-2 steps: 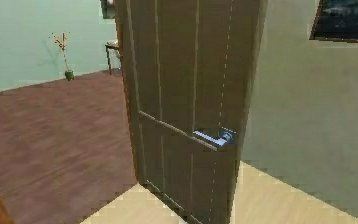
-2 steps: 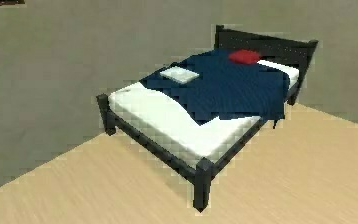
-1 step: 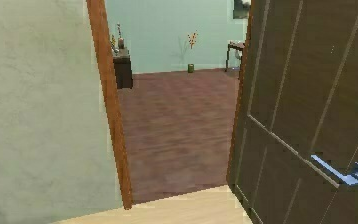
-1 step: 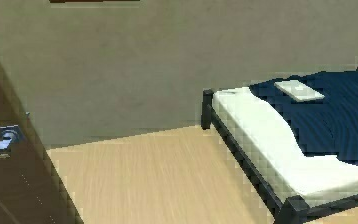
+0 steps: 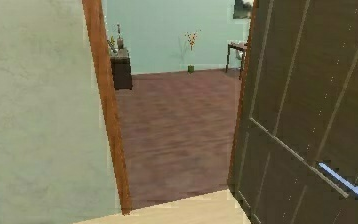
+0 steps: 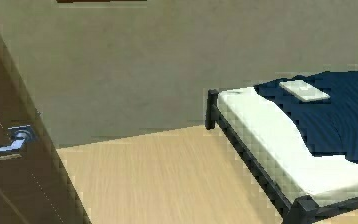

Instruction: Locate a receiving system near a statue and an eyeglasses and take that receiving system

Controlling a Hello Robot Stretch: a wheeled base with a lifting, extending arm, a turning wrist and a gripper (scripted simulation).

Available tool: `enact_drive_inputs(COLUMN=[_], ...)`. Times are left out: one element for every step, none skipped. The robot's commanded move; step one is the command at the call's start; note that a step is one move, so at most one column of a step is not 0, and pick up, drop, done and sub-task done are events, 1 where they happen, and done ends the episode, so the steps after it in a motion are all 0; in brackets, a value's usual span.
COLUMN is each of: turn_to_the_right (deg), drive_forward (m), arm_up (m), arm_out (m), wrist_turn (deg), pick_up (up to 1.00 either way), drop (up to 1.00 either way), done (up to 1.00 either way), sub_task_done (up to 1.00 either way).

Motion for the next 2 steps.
enact_drive_inputs(turn_to_the_right=[0.0, 0.0], drive_forward=[1.00, 0.10], arm_up=[0.00, 0.00], arm_out=[0.00, 0.00], wrist_turn=[0.0, 0.0], pick_up=[0.00, 0.00], drop=[0.00, 0.00], done=[0.00, 0.00], sub_task_done=[0.00, 0.00])
